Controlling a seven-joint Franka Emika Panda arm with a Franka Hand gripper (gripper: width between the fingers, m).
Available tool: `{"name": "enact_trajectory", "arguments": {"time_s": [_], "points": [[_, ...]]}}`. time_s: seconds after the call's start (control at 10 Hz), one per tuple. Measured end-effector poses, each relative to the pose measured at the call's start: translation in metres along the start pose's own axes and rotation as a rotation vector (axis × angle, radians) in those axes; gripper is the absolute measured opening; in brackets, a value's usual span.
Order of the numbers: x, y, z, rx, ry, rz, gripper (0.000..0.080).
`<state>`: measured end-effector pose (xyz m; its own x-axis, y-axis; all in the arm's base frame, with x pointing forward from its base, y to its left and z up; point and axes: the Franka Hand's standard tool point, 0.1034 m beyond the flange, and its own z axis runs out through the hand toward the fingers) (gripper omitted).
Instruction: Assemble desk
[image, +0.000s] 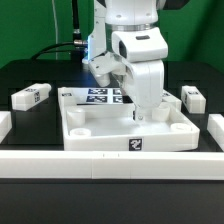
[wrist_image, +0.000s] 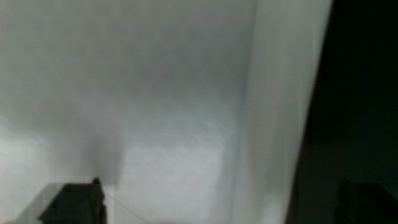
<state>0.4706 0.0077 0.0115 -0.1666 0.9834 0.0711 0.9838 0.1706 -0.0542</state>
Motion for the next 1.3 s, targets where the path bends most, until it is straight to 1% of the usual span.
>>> {"name": "enact_trajectory", "arguments": {"time_s": [0.1,0.2,0.4,0.5,0.6,0.7,0.8,1.3], "points": [[0.0,-0.0004,0.0005,0.001,0.0,0.008,0.0649],[0.0,-0.0005,0.0006,0.001,0.0,0.017,0.0526],[-0.001,-0.001,0.001,0.002,0.0,0.02,0.0246],[-0.0013,-0.0014,0.0013,0.003,0.0,0.021,0.0246],[-0.0015,-0.0015,0.0014,0.003,0.001,0.022,0.0101],[-0.0024,-0.0004,0.0006,-0.002,-0.001,0.025,0.0101],[-0.0028,-0.0004,0.0006,-0.002,-0.001,0.026,0.0059],[-0.003,-0.0004,0.0006,-0.002,-0.001,0.026,0.0059]]}}
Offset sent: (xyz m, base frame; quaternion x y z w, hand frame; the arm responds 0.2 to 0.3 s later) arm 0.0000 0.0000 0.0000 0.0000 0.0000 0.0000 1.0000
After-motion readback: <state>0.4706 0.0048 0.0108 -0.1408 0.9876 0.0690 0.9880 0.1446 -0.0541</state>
